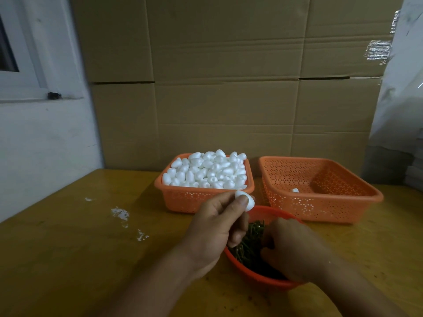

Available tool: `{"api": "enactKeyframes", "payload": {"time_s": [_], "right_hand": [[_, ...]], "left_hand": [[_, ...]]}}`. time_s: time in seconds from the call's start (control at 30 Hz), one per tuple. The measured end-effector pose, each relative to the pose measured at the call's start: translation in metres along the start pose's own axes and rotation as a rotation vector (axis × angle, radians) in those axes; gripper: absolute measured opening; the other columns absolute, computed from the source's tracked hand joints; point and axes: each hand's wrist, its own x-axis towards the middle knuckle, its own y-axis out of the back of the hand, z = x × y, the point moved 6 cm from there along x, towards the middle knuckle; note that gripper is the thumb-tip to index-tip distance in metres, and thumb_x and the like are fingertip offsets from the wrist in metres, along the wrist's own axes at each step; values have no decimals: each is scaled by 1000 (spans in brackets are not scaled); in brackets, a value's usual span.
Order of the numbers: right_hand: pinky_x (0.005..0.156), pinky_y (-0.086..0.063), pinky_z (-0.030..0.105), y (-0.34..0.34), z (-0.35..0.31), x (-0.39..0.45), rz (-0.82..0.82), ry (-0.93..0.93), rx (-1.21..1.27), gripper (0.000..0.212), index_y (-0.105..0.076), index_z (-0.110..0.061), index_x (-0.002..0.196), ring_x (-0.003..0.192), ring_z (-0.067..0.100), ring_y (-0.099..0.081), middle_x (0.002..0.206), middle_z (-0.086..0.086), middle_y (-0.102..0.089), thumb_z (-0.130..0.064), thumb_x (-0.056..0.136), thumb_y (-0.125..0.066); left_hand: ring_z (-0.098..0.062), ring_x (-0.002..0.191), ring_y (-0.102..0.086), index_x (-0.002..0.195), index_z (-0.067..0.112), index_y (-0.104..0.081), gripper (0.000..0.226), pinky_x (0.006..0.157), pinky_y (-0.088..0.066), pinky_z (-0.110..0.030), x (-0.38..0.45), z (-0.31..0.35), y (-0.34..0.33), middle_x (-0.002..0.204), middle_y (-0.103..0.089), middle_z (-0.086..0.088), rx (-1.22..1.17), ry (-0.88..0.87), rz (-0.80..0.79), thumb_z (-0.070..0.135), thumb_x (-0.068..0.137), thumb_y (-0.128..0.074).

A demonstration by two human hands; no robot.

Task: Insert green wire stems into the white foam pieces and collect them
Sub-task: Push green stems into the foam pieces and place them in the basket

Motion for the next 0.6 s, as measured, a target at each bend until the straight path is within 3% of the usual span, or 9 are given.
{"api": "enactKeyframes", "payload": {"time_s": [0.13, 0.3, 0.4, 0.47, 0.6], "right_hand": [[75, -59, 37, 6, 2, 0, 81, -13, 106, 10, -67, -26, 86, 79, 13, -66, 86, -5, -68, -36, 86, -67], [63, -57, 33, 25, 5, -6, 310, 17, 308, 10, -65, -26, 76, 65, 7, -62, 70, -5, -65, -32, 82, -71], [48, -50, 23, 32, 6, -12, 418, 55, 561, 14, -65, -23, 70, 53, 6, -60, 62, -1, -65, -20, 80, -73], [44, -44, 20, 34, 7, -16, 452, 94, 769, 17, -66, -17, 68, 45, 6, -54, 60, 4, -65, -9, 81, -74], [45, -48, 26, 42, 4, -27, 509, 198, 1190, 19, -68, -7, 66, 44, 19, -56, 59, 15, -66, 7, 79, -73]], "left_hand": [[-10, 52, -44, 104, 7, -69, 37, 49, -35, -21, 1, -5, 4, 69, -54, -2, -161, 122, 22, 40, 87, -66], [-12, 50, -43, 103, 7, -69, 34, 47, -37, -23, 3, -6, 7, 70, -53, -6, -321, 185, 17, 31, 79, -71], [-12, 49, -42, 90, 13, -69, 19, 46, -37, -22, 3, -5, 6, 69, -53, -6, -353, 194, 0, 32, 84, -68], [-11, 47, -43, 82, 15, -69, 22, 45, -37, -22, 3, -6, 6, 67, -53, -6, -370, 200, 2, 34, 90, -62], [-11, 43, -41, 78, 15, -68, 26, 43, -36, -22, 3, -7, 5, 62, -53, -5, -384, 217, 1, 37, 91, -63]]}}
